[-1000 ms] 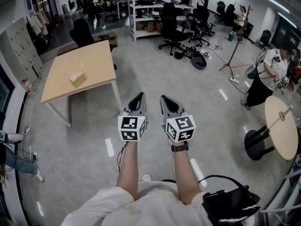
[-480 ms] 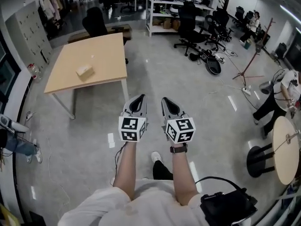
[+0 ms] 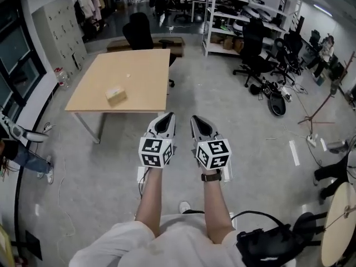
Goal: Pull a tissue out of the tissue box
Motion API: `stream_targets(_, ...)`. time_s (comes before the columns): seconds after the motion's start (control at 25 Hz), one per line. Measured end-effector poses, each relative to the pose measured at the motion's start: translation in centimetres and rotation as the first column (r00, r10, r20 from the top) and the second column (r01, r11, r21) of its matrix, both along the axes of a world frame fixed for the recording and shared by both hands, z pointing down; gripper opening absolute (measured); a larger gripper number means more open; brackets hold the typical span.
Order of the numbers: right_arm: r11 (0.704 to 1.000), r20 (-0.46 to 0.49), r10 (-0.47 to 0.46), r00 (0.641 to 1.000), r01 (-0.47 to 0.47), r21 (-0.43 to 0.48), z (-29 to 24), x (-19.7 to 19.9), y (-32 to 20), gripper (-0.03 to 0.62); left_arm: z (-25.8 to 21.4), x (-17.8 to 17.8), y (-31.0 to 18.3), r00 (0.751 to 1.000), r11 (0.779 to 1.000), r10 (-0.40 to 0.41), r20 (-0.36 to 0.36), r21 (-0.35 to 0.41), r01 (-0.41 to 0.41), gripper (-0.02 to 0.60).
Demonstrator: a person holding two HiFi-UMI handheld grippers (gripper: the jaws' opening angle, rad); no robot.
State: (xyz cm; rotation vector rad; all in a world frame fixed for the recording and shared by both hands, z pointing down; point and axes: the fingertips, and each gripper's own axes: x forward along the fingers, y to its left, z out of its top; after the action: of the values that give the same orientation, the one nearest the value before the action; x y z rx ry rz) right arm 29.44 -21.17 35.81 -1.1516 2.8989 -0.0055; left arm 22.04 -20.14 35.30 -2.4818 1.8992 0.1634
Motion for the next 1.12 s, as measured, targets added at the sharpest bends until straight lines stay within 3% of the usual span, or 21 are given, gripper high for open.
stream_targets(0.2,0.996,0.013,-0.061,0.998,0.061,-0.058,2.0,-1.7,-5.6,0.002,1.4,-1.8,-3.5,0.997,0.997,-0.075,0.017,-0.024,0.075,0.0)
stream_targets(0.4,0.977,-0.013,-0.18,0.984,0.177,-0.118,4.3,-6.8,-8.3,0.002,2.9,-7.5,-5.2,0.98,0.979,-0.196,-0.032,-0.059,0.194,0.0)
stream_targets(0.6,0.955,-0.021,-0.276,0.961,0.271,-0.121,4.3,-13.2,-10.3,0.002,3.3,-14.1,-7.0,0.943,0.943,-0.328,0.057,-0.044,0.33,0.0)
stream_targets(0.8,0.936,-0.069,-0.34,0.938,0.33,-0.121,5.3,-21.7,-14.6,0.002,5.2,-22.9,-12.0,0.896,0.896,-0.425,0.128,-0.083,0.437,0.0)
stream_targets(1.12,0.909,-0.077,-0.417,0.906,0.417,-0.025,0.9,-39.0,-23.3,0.002,0.8,-40.0,-20.4,0.856,0.864,-0.499,0.133,-0.008,0.504,0.0)
